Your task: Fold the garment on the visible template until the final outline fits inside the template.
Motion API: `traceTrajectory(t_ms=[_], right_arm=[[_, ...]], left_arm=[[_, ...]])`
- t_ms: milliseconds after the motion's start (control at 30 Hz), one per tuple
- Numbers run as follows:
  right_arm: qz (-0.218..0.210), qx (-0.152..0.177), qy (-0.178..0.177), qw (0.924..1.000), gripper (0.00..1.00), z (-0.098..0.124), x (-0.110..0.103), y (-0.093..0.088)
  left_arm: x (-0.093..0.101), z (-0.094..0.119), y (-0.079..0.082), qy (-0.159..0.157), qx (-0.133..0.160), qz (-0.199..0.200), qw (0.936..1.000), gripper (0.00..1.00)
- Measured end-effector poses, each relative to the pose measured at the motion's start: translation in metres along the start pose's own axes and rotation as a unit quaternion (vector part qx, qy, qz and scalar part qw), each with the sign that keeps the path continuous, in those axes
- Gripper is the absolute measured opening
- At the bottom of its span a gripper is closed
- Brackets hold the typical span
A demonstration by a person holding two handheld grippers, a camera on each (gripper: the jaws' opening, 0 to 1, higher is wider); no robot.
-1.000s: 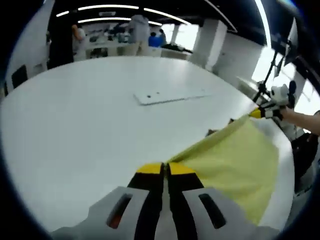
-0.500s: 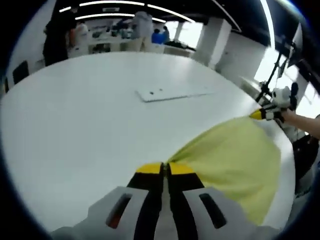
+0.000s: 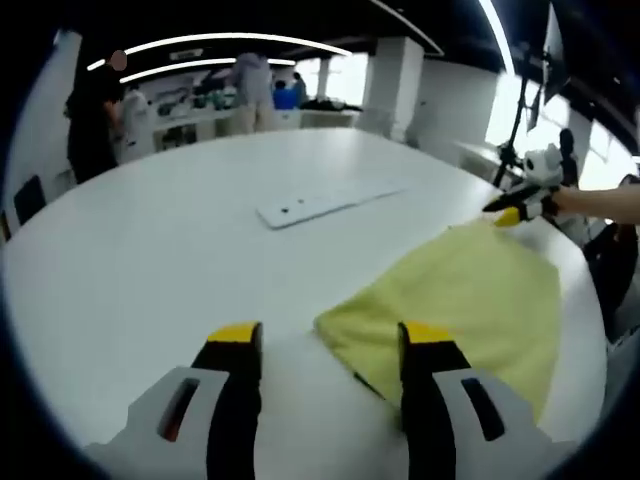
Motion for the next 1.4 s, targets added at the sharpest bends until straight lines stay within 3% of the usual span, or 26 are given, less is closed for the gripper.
traceTrajectory(t_ms=[133, 367, 567, 933, 1400], right_arm=[[0.005, 0.012, 0.019, 0.9997, 0.67, 0.0, -0.009, 0.005], [0.013, 0.023, 0.035, 0.999, 0.95, 0.002, -0.019, 0.006], [0.01, 0.017, 0.037, 0.9991, 0.95, 0.01, -0.025, -0.001], [0.0, 0.03, 0.042, 0.9986, 0.95, 0.031, -0.043, -0.01], [-0.004, 0.031, 0.045, 0.9985, 0.92, 0.056, -0.076, -0.035]], left_arm=[[0.006, 0.004, 0.006, -0.017, 0.013, -0.001, 0.9998, 0.74], [0.015, 0.01, 0.008, -0.043, 0.019, -0.004, 0.9989, 0.92], [0.021, 0.018, 0.002, -0.051, 0.009, -0.008, 0.9986, 0.99], [0.026, 0.048, -0.006, -0.061, 0.01, 0.007, 0.9981, 0.99], [0.041, 0.09, -0.032, -0.07, 0.017, 0.03, 0.9969, 0.93]])
Point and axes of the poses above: the point that each gripper's makers call its tool centre point, and the gripper's own axes: z roughly backward along the fingers, x roughly to its right, y roughly out of its top, the point moved 1 cm from there along z, roughly backward along the fingers, and after that the axes turned 13 degrees about y, right-handed, at the moved point
